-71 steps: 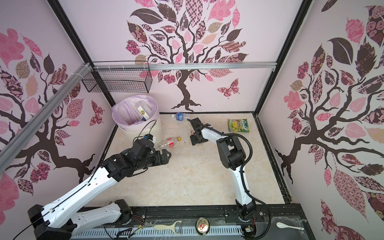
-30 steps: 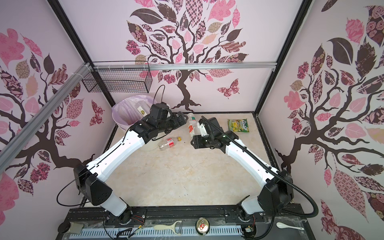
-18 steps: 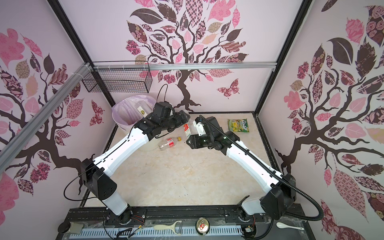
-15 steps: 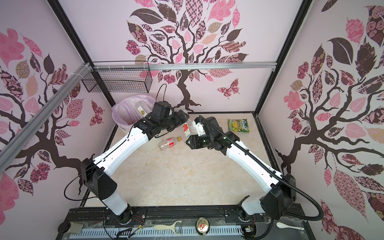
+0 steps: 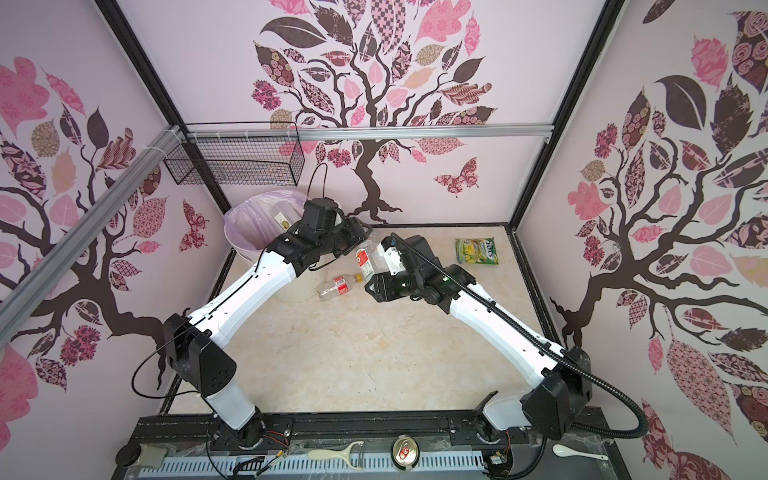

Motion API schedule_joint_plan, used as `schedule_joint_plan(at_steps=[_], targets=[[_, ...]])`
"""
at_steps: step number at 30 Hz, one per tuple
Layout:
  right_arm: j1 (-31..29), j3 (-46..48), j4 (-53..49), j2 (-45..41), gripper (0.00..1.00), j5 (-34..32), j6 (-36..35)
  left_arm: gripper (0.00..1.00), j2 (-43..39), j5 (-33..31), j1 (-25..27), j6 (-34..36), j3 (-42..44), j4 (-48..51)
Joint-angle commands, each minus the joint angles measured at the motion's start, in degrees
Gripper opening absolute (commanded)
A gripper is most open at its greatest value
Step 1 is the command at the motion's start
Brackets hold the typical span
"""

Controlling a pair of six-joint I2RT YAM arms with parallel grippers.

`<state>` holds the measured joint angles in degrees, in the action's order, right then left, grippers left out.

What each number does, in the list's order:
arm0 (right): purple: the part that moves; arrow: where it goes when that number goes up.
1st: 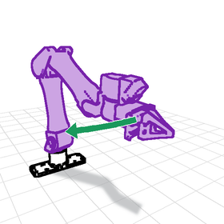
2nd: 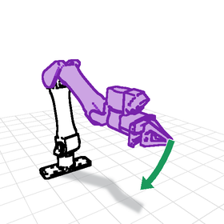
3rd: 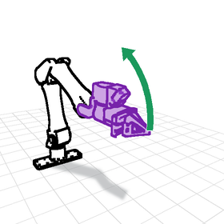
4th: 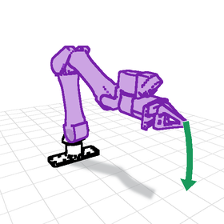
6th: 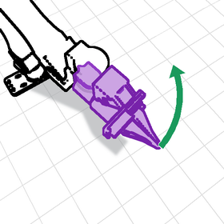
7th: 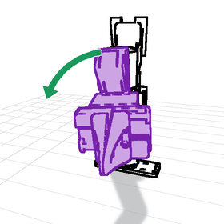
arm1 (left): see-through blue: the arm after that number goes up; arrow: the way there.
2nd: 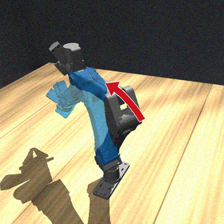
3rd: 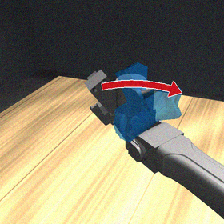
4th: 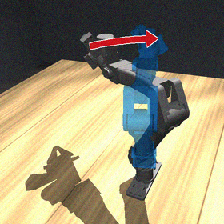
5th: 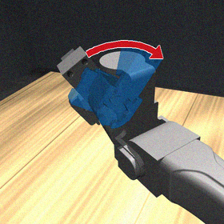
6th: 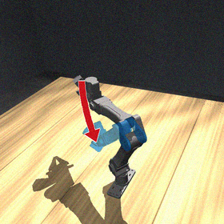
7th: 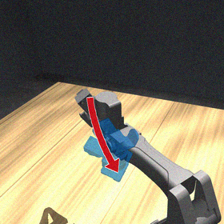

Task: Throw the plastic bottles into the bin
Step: 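Grip the bottle's capped end with the left gripper while the right holds, then lift the bottle over the bin with the left gripper while the right releases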

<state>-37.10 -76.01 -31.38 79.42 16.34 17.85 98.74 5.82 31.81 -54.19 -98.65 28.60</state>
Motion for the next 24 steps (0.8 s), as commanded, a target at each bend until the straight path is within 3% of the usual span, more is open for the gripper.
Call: schedule_joint_plan(at_steps=[1,9,14,24], targets=[[-0.2,-1.8,2.6,-2.7,0.63,-0.9,-0.3,0.40,-0.2,-0.1,-0.1,1.8,-2.0,-0.2],[-0.3,-2.2,2.9,-3.5,0.76,-2.9,-0.4,0.33,-1.0,-1.8,-0.8,5.8,-4.2,1.9],[-0.2,-4.3,2.3,-3.7,1.00,-4.4,-0.8,0.32,-2.4,-4.1,-3.5,9.3,-6.6,3.8],[-0.2,-8.0,1.8,-2.8,1.00,-6.8,-0.6,0.34,-5.3,-9.8,-15.2,14.2,-16.8,5.3]])
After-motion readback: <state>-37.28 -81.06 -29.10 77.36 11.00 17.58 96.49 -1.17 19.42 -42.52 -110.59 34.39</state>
